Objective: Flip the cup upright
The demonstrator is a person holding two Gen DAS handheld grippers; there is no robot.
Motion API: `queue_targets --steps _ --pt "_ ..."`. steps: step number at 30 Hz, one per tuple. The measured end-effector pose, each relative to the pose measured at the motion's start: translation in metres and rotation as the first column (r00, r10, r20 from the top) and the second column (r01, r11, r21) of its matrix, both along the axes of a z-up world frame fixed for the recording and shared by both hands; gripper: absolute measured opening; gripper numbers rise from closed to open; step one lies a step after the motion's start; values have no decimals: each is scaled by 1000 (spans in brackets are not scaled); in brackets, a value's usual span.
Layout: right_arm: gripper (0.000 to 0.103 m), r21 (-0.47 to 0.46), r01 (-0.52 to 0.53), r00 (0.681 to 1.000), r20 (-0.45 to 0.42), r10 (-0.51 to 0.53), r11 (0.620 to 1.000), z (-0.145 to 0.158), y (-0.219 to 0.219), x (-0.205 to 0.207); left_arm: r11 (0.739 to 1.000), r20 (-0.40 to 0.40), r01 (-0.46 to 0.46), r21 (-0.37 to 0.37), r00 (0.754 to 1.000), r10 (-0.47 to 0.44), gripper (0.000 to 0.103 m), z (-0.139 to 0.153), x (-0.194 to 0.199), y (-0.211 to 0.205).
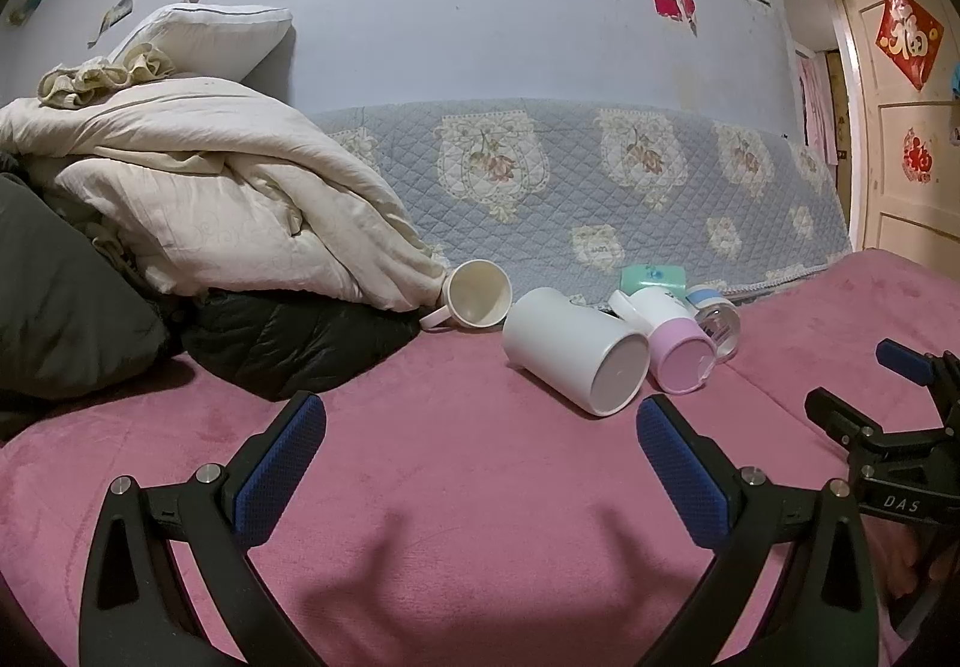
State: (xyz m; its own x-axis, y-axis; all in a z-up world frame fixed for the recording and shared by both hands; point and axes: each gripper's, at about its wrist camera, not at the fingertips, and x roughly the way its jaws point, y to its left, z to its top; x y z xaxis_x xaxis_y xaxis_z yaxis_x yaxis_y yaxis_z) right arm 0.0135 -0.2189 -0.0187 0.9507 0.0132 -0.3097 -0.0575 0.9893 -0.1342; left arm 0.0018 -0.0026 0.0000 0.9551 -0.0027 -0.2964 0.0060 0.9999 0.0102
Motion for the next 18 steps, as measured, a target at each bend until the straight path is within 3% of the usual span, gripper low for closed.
queue_targets --steps 18 --pt "103 1 0 1000 -16 0 1000 -2 1 2 1000 -6 -6 4 1000 6 103 -1 1 0"
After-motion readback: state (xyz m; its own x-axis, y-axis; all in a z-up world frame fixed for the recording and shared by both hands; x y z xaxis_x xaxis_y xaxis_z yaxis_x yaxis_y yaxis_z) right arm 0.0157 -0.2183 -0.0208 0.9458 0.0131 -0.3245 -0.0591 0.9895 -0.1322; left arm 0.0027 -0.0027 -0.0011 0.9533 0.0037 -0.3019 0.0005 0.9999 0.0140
